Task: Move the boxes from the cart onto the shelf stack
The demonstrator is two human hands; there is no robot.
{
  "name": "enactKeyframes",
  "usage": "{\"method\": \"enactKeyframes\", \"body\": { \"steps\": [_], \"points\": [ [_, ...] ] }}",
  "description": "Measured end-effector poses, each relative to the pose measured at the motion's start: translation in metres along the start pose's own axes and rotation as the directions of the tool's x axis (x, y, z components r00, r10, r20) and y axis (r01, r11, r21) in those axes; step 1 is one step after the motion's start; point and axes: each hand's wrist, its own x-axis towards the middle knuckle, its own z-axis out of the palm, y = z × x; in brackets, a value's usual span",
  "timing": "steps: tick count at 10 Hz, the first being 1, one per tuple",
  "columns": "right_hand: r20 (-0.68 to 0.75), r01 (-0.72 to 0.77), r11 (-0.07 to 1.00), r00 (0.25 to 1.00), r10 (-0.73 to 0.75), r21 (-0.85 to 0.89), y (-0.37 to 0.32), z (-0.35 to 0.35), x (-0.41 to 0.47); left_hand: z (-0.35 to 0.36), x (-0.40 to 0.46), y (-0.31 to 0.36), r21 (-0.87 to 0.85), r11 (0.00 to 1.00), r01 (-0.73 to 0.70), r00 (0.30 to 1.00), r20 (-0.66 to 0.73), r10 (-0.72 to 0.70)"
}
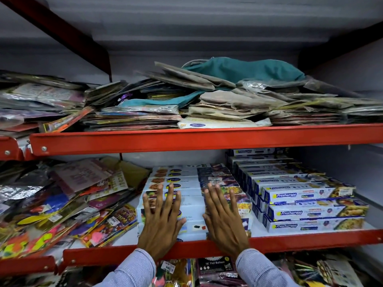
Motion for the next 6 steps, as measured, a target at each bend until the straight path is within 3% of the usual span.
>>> {"method": "enactKeyframes", "body": {
  "steps": [5,6],
  "points": [
    [-0.031,-0.002,1.0,1.0,0.002,-0.006,-0.002,0.004,0.001,0.007,0.003,-0.005,0.024,0.999,-0.03,0.999,0.014,0.029],
    [-0.053,-0.019,0.999,0.998,0.02,0.029,-0.006,-0.006,0.002,0.0,0.0,0.0,-0.023,1.0,-0.014,0.999,-0.048,0.013]
  ]
}}
